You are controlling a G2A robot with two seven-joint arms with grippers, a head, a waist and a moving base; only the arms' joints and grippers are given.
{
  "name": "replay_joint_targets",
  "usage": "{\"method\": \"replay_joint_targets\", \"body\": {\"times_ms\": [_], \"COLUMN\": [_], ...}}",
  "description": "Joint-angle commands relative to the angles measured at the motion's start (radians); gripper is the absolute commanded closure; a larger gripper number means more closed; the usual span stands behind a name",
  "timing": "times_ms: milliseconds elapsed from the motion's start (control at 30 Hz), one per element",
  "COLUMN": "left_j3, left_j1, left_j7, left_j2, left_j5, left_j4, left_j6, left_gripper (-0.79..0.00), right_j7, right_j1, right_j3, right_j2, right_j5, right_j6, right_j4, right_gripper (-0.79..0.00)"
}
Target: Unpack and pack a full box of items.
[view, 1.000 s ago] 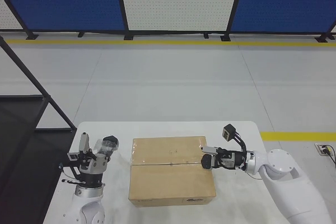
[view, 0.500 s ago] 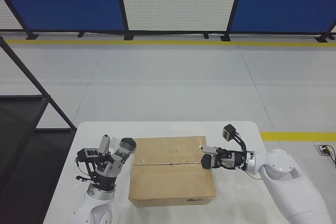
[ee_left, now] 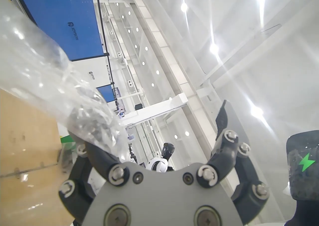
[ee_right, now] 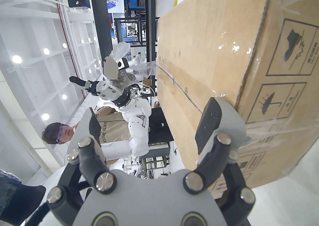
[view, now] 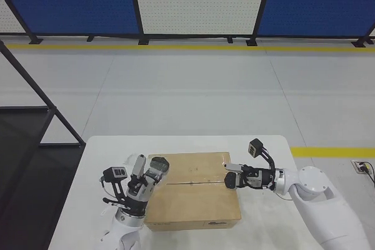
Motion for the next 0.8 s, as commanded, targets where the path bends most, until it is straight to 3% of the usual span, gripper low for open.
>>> {"method": "replay_joint_targets", "body": {"times_ms": [0,467,767], "left_j3": [0.01,0.058,0.098], "left_j1": [-0.004,-0.014,-0.063], "left_j7": [0.004,0.047,0.086], "left_j2": [-0.002,-0.014,-0.026], "left_j5": [0.008,0.062,0.087], "left_j4": [0.002,0.014,0.061], "left_j6": [0.0,-0.014,0.003], "left_gripper": [-0.785,-0.785,-0.785], "right_j7": [0.0,0.0,0.0], "right_j1": [0.0,0.0,0.0], "right_j3": [0.0,0.0,0.0], "right_j2": [0.0,0.0,0.0], "right_j5": [0.0,0.0,0.0], "right_j6": [0.0,0.0,0.0], "right_j4": [0.0,0.0,0.0], "right_gripper": [-0.785,-0.785,-0.785]}}
